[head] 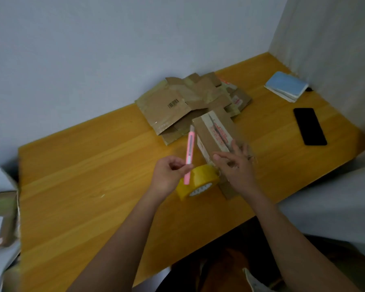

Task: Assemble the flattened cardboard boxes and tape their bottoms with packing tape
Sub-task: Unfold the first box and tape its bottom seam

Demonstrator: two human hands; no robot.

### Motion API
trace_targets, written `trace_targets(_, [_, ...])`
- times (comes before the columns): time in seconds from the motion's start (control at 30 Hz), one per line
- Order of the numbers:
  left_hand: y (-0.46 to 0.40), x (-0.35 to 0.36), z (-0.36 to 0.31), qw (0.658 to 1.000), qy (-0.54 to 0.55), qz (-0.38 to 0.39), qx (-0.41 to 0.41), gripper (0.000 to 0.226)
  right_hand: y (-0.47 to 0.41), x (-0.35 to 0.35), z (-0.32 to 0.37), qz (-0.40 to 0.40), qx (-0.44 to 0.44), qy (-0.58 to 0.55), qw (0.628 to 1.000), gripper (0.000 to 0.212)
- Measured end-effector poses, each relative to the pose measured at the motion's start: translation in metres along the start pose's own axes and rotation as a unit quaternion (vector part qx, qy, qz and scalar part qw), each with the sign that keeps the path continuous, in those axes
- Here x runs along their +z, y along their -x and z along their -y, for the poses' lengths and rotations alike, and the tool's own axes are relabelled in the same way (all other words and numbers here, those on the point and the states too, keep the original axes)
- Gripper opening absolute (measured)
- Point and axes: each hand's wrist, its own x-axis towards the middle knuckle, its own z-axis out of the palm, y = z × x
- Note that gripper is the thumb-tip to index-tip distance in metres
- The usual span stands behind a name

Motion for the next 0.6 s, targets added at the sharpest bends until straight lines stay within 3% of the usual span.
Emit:
trace_targets(0.13, [0.002,0.035,-0.02,0.991,-0.054,0.107,0.05,0.009,-0.005,-0.007,0.003,0.033,0.019,-0.017,0.999,0.026])
trace_targets(0.23, [-0.002,0.045,-0.02,0.988,-0.088,0.093,0.092,0.007,-0.008,-0.007,0.0,0.011,0.003,0.015,1.0,0.034])
trace_targets(0.3, [-0.008,0.042,-0.014,0.97,-0.213,0.037,0.112,0.019,-0.008,-0.008,0.001,0.0,0.026,0.004,1.0,0.041])
trace_targets(0.37, [-0.01,0.033,-0.01,0.951,-0.291,0.092,0.045,0.04,-0.008,-0.006,-0.001,-0.005,0.036,0.021,0.999,0.047])
trace_targets(0.47, [-0.005,0.023,-0.004,0.955,-0.196,0.203,-0.091,0.053,-0.012,0.001,-0.009,-0.019,0.008,0.098,0.995,0.043])
trace_targets(0.6, [-0.006,0.015,-0.004,0.972,-0.126,0.178,-0.084,0.051,-0.013,0.004,-0.015,-0.031,0.003,0.104,0.994,0.042])
